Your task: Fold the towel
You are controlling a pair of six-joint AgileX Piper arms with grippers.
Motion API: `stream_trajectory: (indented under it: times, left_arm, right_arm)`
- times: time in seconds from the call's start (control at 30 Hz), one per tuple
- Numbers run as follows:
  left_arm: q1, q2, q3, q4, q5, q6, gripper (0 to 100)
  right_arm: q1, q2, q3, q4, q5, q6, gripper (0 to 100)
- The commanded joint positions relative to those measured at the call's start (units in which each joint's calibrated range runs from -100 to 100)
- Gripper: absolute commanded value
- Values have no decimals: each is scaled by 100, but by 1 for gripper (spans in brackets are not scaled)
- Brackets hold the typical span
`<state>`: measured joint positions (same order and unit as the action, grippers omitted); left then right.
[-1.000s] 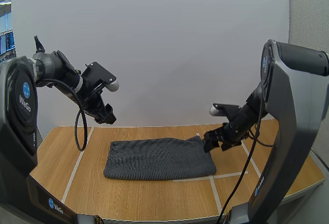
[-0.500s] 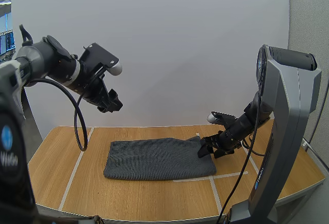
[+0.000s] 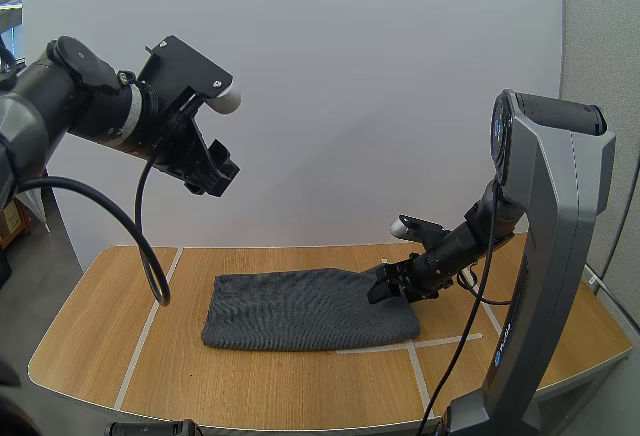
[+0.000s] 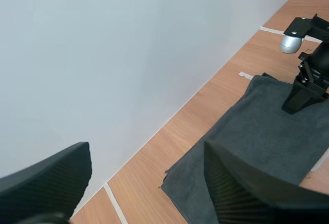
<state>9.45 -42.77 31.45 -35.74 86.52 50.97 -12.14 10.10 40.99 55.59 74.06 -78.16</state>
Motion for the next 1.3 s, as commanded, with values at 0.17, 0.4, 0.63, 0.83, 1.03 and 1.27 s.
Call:
stream_trajectory:
  times: [0.17,0.4,0.63,0.83,1.03,1.27]
  left_arm:
    - [10,-419,-42,-126,-777,-111,100]
    - [10,-419,-42,-126,-777,-111,100]
    - [10,-419,-42,-126,-777,-111,100]
    - [10,-579,-42,-126,-773,-111,100]
    - [-109,-1401,-42,-126,-773,-111,100]
    - [-258,-1976,-42,-126,-773,-111,100]
  right_arm:
    - [39,85,42,-96,121,-50,44]
    - [25,74,18,-96,121,-50,16]
    - [25,-4,3,-96,149,-50,0]
    - [93,-665,-11,-42,570,-10,0]
    - [459,-1266,-11,-138,682,419,0]
    - [1034,-1554,-11,34,644,710,0]
